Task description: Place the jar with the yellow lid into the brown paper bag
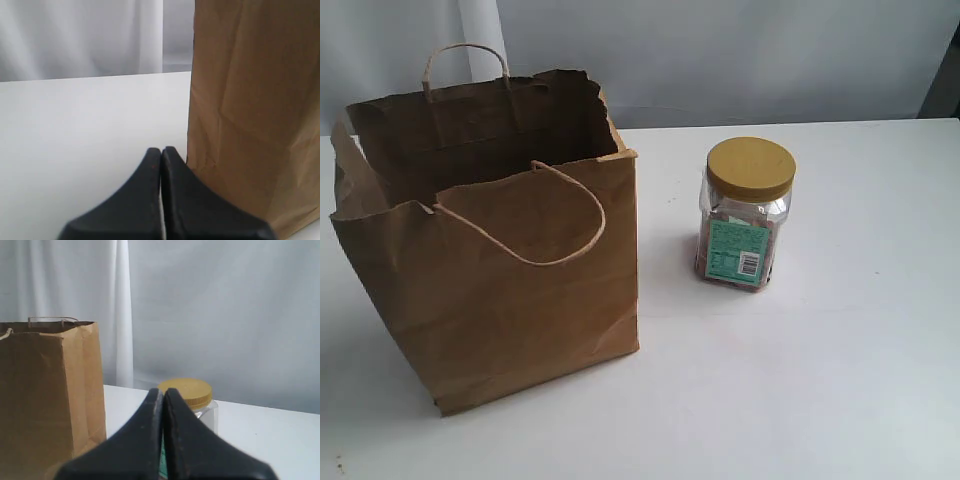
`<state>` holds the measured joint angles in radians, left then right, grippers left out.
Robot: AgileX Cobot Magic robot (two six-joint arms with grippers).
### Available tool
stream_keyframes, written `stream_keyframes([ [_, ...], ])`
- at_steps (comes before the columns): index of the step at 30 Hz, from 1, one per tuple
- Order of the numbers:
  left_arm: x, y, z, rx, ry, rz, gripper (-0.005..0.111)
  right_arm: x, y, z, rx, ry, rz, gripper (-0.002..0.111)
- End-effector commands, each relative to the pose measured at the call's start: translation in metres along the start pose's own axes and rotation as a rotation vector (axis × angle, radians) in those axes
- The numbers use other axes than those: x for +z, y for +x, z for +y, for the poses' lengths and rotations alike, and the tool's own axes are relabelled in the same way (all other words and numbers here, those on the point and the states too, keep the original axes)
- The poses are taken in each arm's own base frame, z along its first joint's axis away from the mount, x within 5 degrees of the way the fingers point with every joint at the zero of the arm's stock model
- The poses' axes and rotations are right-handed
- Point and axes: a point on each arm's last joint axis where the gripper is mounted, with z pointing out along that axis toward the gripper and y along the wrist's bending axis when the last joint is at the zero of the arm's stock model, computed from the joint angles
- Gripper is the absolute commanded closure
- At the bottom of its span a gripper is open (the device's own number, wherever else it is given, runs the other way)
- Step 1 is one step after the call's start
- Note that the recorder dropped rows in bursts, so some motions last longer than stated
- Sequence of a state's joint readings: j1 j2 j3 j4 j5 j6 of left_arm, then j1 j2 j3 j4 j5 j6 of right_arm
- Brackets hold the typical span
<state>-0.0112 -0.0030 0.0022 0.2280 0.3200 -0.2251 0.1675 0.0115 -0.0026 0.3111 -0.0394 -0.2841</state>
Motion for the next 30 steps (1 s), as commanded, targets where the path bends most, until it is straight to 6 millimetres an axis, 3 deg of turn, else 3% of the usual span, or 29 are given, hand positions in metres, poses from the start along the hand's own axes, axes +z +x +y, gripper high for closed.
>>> stream_keyframes([
  [1,0.000,-0.001,-0.001,-0.006,0.008,-0.008,0.106,-0.001,0.000,0.000,0.000,0.008,-0.005,0.108],
  [16,0.000,-0.001,-0.001,-0.006,0.008,-0.008,0.106,-0.001,0.000,-0.001,0.000,0.010,-0.013,0.108],
  [24,0.000,-0.001,-0.001,-0.006,0.008,-0.008,0.106,-0.004,-0.024,-0.008,0.009,0.086,-0.281,0.108],
  [30,0.000,-0.001,-0.001,-0.006,0.008,-0.008,0.106,-0.005,-0.025,-0.013,0.297,0.106,-0.304,0.108],
])
